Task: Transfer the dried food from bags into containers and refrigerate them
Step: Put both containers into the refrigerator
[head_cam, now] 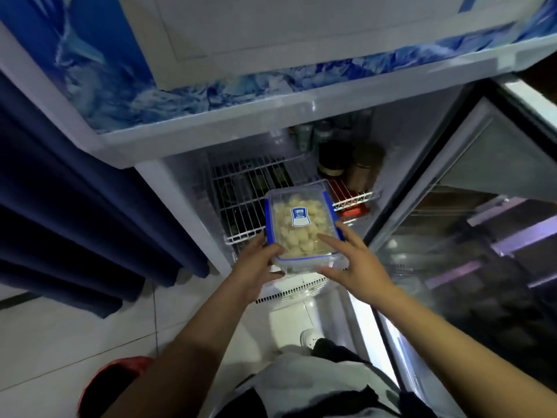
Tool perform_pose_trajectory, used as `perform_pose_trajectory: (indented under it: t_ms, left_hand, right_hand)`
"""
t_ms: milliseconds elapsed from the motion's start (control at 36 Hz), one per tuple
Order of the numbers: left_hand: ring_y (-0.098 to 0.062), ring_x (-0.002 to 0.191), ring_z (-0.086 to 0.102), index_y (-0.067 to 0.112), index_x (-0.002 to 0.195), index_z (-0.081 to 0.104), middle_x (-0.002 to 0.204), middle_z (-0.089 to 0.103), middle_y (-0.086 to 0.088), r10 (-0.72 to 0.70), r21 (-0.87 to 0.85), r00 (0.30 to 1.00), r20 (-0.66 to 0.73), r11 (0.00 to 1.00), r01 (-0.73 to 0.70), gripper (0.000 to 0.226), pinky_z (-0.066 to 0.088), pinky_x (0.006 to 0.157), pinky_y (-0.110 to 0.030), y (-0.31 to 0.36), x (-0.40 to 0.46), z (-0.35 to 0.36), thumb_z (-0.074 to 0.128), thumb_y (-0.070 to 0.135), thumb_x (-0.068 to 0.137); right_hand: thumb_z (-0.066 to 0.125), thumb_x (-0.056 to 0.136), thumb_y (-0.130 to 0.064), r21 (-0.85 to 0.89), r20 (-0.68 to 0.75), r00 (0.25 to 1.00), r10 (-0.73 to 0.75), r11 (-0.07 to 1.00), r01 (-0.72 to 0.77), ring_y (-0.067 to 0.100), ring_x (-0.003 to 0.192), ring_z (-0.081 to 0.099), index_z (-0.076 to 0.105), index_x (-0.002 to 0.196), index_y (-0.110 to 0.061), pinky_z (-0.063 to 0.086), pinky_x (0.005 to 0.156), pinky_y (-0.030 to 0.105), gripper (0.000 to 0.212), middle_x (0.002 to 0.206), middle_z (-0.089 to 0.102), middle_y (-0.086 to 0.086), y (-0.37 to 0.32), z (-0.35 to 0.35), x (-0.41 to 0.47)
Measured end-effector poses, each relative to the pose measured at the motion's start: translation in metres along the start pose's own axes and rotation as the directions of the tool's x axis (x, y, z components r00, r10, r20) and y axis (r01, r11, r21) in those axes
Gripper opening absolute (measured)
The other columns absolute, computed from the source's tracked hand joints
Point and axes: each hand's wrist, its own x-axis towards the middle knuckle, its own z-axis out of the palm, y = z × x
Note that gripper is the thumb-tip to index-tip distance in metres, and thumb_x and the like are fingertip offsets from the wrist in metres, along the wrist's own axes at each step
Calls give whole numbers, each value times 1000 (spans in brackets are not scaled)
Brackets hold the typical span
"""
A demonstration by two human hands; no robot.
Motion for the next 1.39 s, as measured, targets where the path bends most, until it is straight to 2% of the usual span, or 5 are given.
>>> perform_pose_trajectory:
  t_ms: [306,500,833,1028,1389]
  left_hand:
    - [-34,99,70,35,93,60,95,69,1,-58,-61,990,-129,997,51,31,58,83,-47,-3,59,54,67,6,86]
    - [-23,119,63,26,147,44,138,58,-6,274,208,950,-153,948,-240,66,54,98,-51,-22,64,80,72,7,90]
    - [-22,155,-6,35,159,4,167,-13,8,471,956,870,149,158,-249,84,24,123,-44,-53,65,70,55,16,95]
    - [-24,156,-1,34,160,1,167,-17,10,434,957,890,138,174,-233,92,29,120,-48,-49,72,66,59,17,91]
    - [-35,153,4,25,161,-1,169,0,-1,334,993,942,38,95,-74,98,21,122,-50,-16,103,78,68,27,91]
  right_hand:
    - [78,87,-24,-195,-1,987,-158,969,155,47,140,37,65,133,-17,41,108,59,48,147,52,15,66,-4,53]
    - [74,90,-20,-251,-66,976,-205,951,183,48,137,41,63,135,-20,41,105,63,46,147,52,14,99,3,70]
    - [61,98,-26,-314,-9,995,-98,945,90,35,147,29,52,145,-25,32,112,52,48,158,38,9,88,-7,116]
    - [60,94,-41,-463,166,986,-3,883,81,21,154,-10,-16,155,-40,9,119,61,97,164,-24,-11,105,0,95]
    - [59,93,-49,-542,316,943,109,836,85,29,154,-9,-5,159,-34,2,119,60,93,169,-3,-5,99,-15,153]
